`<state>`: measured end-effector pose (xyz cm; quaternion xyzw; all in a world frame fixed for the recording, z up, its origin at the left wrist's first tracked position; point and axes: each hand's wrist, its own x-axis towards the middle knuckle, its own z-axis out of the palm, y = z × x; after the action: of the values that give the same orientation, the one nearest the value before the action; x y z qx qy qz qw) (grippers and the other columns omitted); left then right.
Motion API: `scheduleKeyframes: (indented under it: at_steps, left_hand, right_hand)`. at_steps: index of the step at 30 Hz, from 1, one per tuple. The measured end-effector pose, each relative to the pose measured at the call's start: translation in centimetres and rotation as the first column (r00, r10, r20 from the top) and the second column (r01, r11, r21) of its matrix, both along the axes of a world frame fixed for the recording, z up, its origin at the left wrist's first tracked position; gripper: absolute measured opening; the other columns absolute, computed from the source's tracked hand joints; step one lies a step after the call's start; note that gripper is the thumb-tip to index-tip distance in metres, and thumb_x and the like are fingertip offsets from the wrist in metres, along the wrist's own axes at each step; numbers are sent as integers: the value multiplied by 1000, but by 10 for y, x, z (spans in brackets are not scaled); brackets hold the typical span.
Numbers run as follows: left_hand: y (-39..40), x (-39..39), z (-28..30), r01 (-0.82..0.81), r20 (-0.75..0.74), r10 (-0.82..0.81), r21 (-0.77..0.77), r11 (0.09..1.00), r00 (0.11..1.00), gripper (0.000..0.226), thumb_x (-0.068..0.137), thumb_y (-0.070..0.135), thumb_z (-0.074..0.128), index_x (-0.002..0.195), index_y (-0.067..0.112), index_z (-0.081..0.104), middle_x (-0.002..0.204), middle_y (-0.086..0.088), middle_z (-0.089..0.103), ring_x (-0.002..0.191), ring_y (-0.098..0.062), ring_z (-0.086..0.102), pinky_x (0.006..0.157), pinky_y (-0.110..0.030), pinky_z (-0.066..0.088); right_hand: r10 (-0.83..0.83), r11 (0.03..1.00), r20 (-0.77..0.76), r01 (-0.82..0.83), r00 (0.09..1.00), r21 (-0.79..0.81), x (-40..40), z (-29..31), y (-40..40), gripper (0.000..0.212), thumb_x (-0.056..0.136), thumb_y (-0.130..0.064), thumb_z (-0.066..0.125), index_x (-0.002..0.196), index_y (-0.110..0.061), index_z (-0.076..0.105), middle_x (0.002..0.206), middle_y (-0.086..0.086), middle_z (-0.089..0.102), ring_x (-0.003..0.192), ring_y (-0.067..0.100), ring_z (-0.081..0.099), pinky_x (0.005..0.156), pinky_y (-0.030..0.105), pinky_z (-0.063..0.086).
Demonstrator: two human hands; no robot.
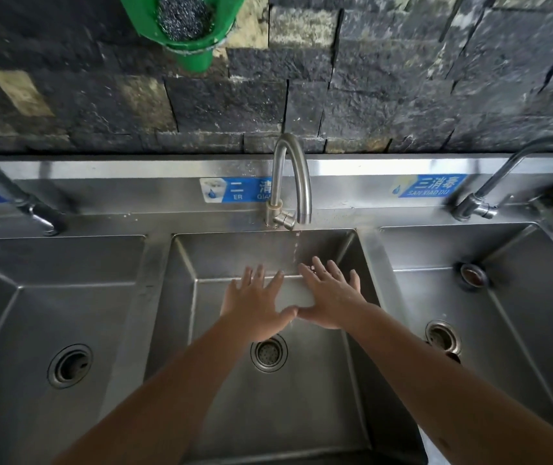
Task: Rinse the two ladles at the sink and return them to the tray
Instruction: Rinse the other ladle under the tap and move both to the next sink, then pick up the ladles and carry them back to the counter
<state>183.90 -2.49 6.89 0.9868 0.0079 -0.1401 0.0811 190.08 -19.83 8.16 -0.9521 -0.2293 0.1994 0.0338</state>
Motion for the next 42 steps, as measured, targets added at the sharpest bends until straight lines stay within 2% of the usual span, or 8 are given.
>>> scheduleKeyframes:
  at_steps: [8,20,26,29,32,36,38,42]
  left_hand:
    - [-36,-39,-7,24,-32,-23,13,1000,999,94,72,84,16,152,36,4,164,-7,-9,150,-31,-3,115,-55,13]
    - [-218,-9,-14,276,-58,-284,-120,954,957,94,75,85,21,152,34,5,164,-10,-8,148,-33,-16,117,-54,7]
    - [-337,20,-44,319,-142,-362,-256,912,921,78,87,60,44,151,23,19,160,-16,18,148,-36,8,117,-52,20]
    - [-386,31,-76,262,-231,-347,-333,906,909,63,89,46,48,142,15,35,148,-19,37,140,-37,28,114,-50,29]
    - [-425,44,-116,92,-389,-233,-347,933,891,38,88,36,50,121,16,50,120,-12,59,114,-31,54,93,-44,49]
    - [-454,59,-180,-147,-560,-56,-311,939,827,28,87,29,48,107,14,60,108,-10,67,99,-31,64,85,-42,55]
    - [-460,62,-212,-296,-581,75,-294,909,810,27,88,27,48,108,12,59,109,-11,66,103,-31,63,89,-44,53]
    - [-470,65,-261,-463,-532,290,-226,857,796,31,90,26,57,116,11,50,119,-12,58,113,-32,57,93,-41,48]
  right_hand:
    - [-64,998,-55,62,996,-33,-60,-20,-54,102,70,-90,26,154,-40,-2,166,-2,-14,152,31,-8,115,64,-3]
    - [-343,939,-180,335,922,-72,-65,-23,-225,88,86,-68,43,156,-32,5,168,4,-2,151,33,6,116,62,13]
    - [-532,847,-256,507,807,-162,-49,-50,-321,73,81,-59,51,146,-31,31,159,0,25,143,33,26,110,62,23]
    - [-658,750,-326,631,679,-198,-36,-81,-357,50,78,-51,54,122,-30,48,122,-2,60,114,28,58,98,50,43]
    - [-702,689,-414,700,580,-187,-23,-123,-385,36,81,-42,59,115,-30,53,96,-3,66,91,24,64,78,36,50]
    - [-661,613,-626,779,415,-131,-7,-183,-405,33,84,-33,64,116,-27,63,102,3,69,98,23,64,80,29,47]
    - [-678,575,-642,803,359,-158,-3,-213,-410,34,77,-38,64,110,-28,67,106,1,70,106,24,64,90,32,50]
    - [-767,436,-592,878,248,-198,7,-262,-406,34,78,-29,59,108,-16,66,104,10,68,100,30,66,80,31,51]
